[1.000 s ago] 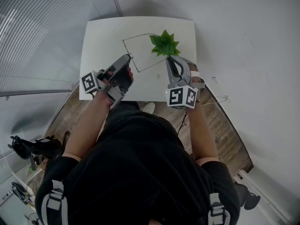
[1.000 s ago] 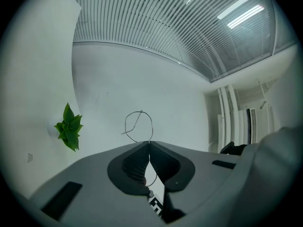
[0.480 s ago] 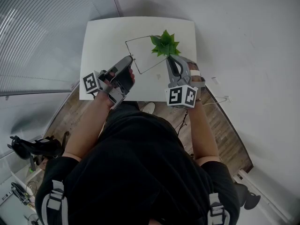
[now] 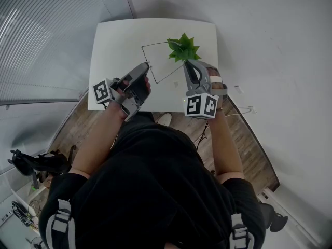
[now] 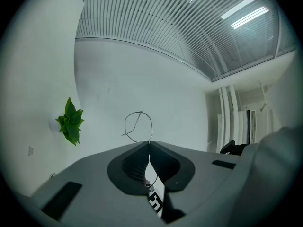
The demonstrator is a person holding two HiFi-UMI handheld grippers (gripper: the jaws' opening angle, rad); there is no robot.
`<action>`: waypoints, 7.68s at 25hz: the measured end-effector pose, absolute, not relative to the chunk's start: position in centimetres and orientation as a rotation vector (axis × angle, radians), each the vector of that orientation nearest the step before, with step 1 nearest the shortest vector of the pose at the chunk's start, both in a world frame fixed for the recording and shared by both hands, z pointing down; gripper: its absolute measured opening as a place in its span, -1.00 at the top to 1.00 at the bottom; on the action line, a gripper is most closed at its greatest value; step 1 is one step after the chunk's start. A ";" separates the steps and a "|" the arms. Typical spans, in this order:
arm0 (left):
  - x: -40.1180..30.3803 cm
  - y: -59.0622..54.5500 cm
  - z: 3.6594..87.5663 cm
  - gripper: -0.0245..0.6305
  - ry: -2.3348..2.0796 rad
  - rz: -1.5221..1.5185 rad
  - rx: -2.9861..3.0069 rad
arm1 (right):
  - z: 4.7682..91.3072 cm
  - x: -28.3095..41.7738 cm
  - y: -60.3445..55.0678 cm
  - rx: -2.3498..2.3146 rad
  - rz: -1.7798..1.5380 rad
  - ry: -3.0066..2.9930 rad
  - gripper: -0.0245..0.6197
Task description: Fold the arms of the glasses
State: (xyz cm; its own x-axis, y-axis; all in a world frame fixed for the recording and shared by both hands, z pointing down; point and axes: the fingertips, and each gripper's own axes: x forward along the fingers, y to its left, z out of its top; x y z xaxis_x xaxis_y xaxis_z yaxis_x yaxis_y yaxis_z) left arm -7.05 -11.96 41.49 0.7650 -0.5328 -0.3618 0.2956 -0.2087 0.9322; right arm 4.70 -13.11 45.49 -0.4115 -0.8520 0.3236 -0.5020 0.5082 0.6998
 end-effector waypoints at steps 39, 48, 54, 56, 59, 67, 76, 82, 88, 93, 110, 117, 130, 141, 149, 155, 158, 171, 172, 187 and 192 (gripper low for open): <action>-3.4 -10.3 41.4 0.89 -0.117 -0.702 1.596 | 44.1 3.1 -14.7 1.029 -0.791 -2.054 0.79; -3.0 -10.0 41.5 0.89 -0.104 -0.688 1.594 | 43.9 2.2 -14.7 1.002 -0.816 -2.049 0.79; -2.8 -9.8 41.5 0.89 -0.093 -0.677 1.591 | 44.0 1.4 -14.7 0.982 -0.832 -2.048 0.79; -2.7 -9.8 41.5 0.89 -0.090 -0.676 1.590 | 43.9 1.1 -14.8 0.976 -0.836 -2.049 0.79; -2.6 -9.9 41.6 0.89 -0.090 -0.675 1.588 | 43.9 0.8 -14.8 0.963 -0.835 -2.061 0.79; -3.3 -10.6 41.6 0.89 -0.113 -0.695 1.580 | 44.6 -0.3 -14.2 0.918 -0.812 -2.110 0.68; -3.5 -10.8 41.4 0.89 -0.113 -0.709 1.580 | 44.6 -0.2 -14.4 0.966 -0.762 -2.127 0.68; -3.2 -10.8 41.6 0.89 -0.109 -0.702 1.574 | 44.4 -0.3 -14.6 0.972 -0.773 -2.133 0.81; -2.9 -10.7 41.7 0.89 -0.102 -0.691 1.572 | 44.1 -0.8 -14.4 0.965 -0.790 -2.142 0.81; -2.7 -10.5 41.8 0.89 -0.100 -0.682 1.569 | 43.8 -1.5 -14.2 0.952 -0.809 -2.151 0.82; -2.2 -10.2 41.7 0.89 -0.077 -0.665 1.568 | 43.8 -2.9 -13.5 0.886 -0.873 -2.167 0.82; -2.5 -10.3 41.5 0.89 -0.080 -0.677 1.565 | 43.8 -3.0 -13.2 0.875 -0.875 -2.174 0.76; -3.1 -10.9 41.6 0.89 -0.102 -0.691 1.570 | 43.8 -1.0 -13.0 0.935 -0.803 -2.196 0.67; -3.6 -11.6 42.0 0.89 -0.125 -0.696 1.569 | 42.4 3.2 -13.3 1.126 -0.612 -2.293 0.67; -3.9 -11.4 42.2 0.89 -0.126 -0.691 1.572 | 41.9 5.2 -14.1 1.206 -0.547 -2.286 0.60; -4.2 -11.0 41.9 0.89 -0.120 -0.690 1.575 | 41.8 5.2 -14.8 1.216 -0.503 -2.284 0.51; -4.3 -10.9 41.9 0.89 -0.116 -0.691 1.577 | 42.2 5.4 -15.3 1.221 -0.502 -2.269 0.51; -5.0 -10.8 41.7 0.89 -0.106 -0.704 1.581 | 44.0 5.3 -16.7 1.187 -0.451 -2.235 0.63; -5.1 -10.9 41.6 0.89 -0.105 -0.705 1.580 | 44.0 5.3 -16.7 1.184 -0.451 -2.233 0.63; -5.2 -11.5 41.9 0.89 -0.131 -0.704 1.583 | 43.7 5.2 -16.0 1.173 -0.448 -2.241 0.80; -5.1 -11.9 41.7 0.89 -0.138 -0.705 1.587 | 44.0 5.3 -15.7 1.176 -0.422 -2.256 0.81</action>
